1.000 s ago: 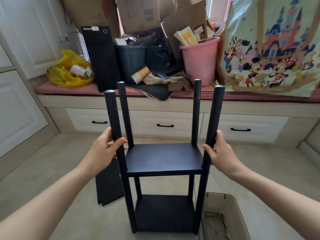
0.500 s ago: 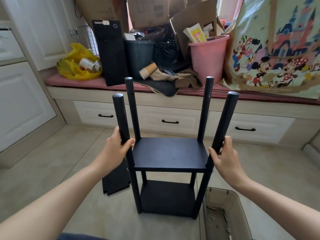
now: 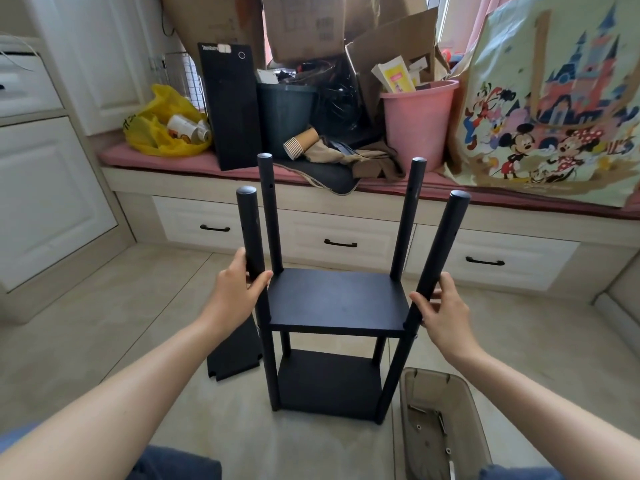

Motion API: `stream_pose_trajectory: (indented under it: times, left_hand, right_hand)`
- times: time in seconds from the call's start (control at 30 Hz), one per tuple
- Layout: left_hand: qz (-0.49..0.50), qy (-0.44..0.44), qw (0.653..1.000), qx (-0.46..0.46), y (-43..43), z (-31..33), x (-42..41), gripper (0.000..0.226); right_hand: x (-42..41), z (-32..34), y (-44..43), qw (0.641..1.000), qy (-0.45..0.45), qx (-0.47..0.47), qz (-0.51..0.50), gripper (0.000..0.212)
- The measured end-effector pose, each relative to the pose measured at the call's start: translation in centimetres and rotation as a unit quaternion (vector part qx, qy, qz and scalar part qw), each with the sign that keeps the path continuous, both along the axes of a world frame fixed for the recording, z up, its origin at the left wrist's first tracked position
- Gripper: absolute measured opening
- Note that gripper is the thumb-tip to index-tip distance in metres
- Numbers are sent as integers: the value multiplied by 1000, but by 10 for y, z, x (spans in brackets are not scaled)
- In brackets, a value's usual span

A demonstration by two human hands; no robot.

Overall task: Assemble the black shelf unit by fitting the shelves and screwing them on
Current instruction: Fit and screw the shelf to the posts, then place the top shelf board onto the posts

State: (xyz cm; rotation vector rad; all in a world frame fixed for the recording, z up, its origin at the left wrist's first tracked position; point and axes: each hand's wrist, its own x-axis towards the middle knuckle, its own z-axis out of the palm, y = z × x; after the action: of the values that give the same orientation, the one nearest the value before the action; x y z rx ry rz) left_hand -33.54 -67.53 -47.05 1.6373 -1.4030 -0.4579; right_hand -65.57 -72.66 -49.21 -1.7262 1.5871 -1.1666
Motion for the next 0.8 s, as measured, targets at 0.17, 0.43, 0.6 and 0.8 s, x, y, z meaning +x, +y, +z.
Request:
stream_pose_trajectory:
  times: [0.17, 0.43, 0.6, 0.8]
  left_hand:
    - [-10, 1, 999, 39, -2, -4, 9, 14]
    - [-21, -17, 977, 212, 3, -13, 40, 15]
    - [6, -37, 967, 250, 10, -35, 47, 14]
    - [52, -9, 957, 287, 25, -97, 62, 2]
  right_hand:
    - [2, -1, 7, 998, -39, 39, -28, 35]
    - [29, 0, 46, 999, -15, -25, -40, 39]
    - [81, -31, 58, 998, 24, 44, 47, 29]
    - [158, -79, 56, 976, 83, 143, 141, 25]
